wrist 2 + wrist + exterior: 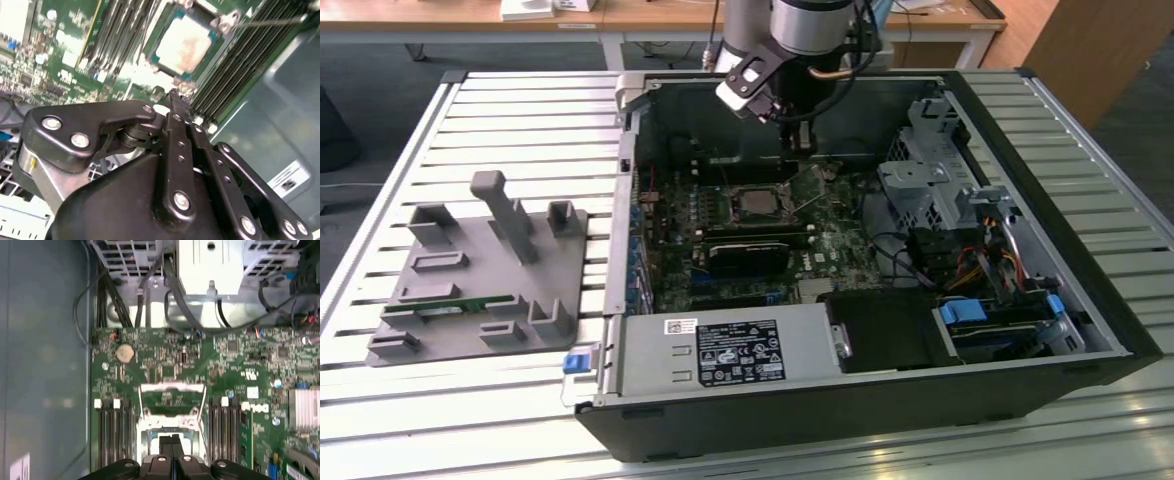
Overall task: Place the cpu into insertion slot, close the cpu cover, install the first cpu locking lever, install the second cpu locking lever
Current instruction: 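Close the cpu cover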
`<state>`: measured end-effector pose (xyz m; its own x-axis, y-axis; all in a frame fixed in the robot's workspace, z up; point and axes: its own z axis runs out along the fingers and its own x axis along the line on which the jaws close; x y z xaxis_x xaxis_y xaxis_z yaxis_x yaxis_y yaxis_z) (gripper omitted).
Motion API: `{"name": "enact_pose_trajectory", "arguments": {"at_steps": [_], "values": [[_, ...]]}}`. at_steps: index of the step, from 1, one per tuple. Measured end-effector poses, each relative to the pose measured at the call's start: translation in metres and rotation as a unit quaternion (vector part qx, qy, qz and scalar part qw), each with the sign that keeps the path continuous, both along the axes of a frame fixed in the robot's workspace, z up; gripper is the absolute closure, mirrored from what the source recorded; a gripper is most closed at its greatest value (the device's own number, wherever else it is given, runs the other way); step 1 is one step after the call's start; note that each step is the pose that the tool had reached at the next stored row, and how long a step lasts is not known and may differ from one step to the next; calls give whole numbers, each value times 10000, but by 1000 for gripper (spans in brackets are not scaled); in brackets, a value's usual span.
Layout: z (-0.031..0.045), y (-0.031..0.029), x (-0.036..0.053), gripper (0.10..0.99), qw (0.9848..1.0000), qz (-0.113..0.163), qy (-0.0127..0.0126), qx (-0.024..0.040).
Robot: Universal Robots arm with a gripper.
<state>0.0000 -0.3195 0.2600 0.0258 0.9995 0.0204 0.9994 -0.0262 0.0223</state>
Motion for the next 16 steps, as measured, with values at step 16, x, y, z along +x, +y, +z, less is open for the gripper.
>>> {"name": "enact_pose_trajectory", "arguments": {"at_steps": [16], "values": [[-5,1,160,980,9998,191,2,0]]}}
